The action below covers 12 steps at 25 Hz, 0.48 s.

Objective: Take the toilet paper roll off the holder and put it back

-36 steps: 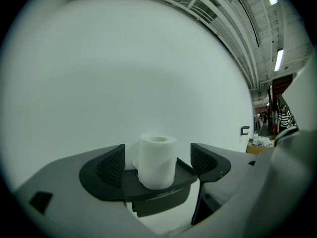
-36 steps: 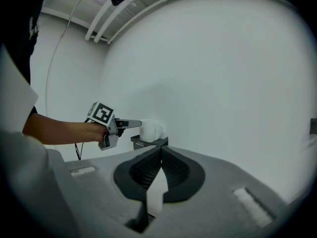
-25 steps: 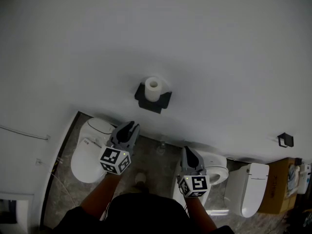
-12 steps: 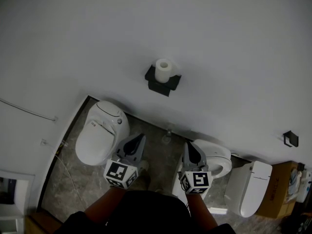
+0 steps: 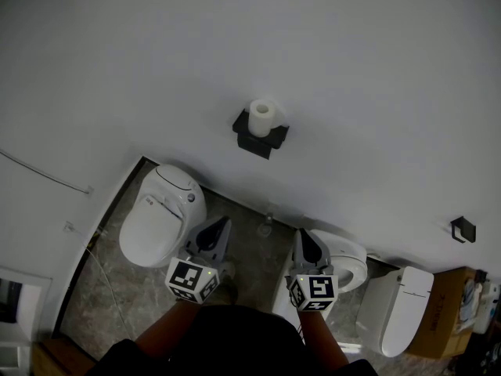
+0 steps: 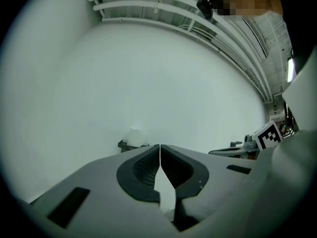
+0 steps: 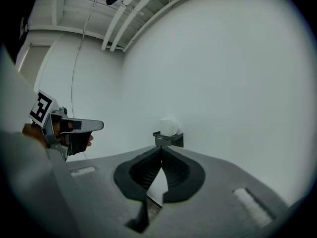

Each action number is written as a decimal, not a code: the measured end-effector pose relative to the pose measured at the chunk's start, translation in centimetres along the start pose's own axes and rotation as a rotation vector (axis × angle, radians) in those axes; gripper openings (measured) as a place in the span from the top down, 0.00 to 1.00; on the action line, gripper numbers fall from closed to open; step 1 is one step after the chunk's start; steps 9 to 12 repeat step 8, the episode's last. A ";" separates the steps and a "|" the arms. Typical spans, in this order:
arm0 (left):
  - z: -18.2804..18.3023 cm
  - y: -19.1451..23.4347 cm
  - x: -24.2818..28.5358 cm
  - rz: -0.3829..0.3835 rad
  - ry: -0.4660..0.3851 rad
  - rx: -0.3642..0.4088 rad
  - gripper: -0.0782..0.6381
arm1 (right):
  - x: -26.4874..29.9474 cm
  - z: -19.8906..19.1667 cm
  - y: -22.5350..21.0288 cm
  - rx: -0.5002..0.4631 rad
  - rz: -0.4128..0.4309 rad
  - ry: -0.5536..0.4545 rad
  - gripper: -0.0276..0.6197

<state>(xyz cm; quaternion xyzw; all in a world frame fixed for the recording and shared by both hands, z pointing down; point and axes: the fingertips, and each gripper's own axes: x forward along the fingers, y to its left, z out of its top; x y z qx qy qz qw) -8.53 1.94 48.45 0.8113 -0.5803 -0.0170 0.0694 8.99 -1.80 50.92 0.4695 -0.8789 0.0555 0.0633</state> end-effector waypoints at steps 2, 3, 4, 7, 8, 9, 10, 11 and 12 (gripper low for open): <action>0.1 0.0 0.4 -0.002 -0.004 -0.004 0.86 | 0.3 0.2 -0.4 -0.001 0.001 0.000 0.96; 0.0 0.0 0.7 -0.002 -0.002 -0.006 0.86 | 0.4 0.2 -0.6 0.000 0.002 0.001 0.96; -0.1 -0.1 0.9 -0.003 0.001 -0.007 0.86 | 0.5 0.2 -0.7 0.001 0.004 0.001 0.96; -0.5 -0.2 1.4 0.000 0.012 -0.009 0.86 | 0.6 0.3 -1.0 0.004 0.011 0.002 0.96; -0.6 -0.2 1.5 0.001 0.016 -0.009 0.86 | 0.7 0.3 -1.1 0.005 0.013 0.002 0.96; -0.6 -0.2 1.5 0.001 0.016 -0.009 0.86 | 0.7 0.3 -1.1 0.005 0.013 0.002 0.96; -0.6 -0.2 1.5 0.001 0.016 -0.009 0.86 | 0.7 0.3 -1.1 0.005 0.013 0.002 0.96; -0.6 -0.2 1.5 0.001 0.016 -0.009 0.86 | 0.7 0.3 -1.1 0.005 0.013 0.002 0.96; -0.6 -0.2 1.5 0.001 0.016 -0.009 0.86 | 0.7 0.3 -1.1 0.005 0.013 0.002 0.96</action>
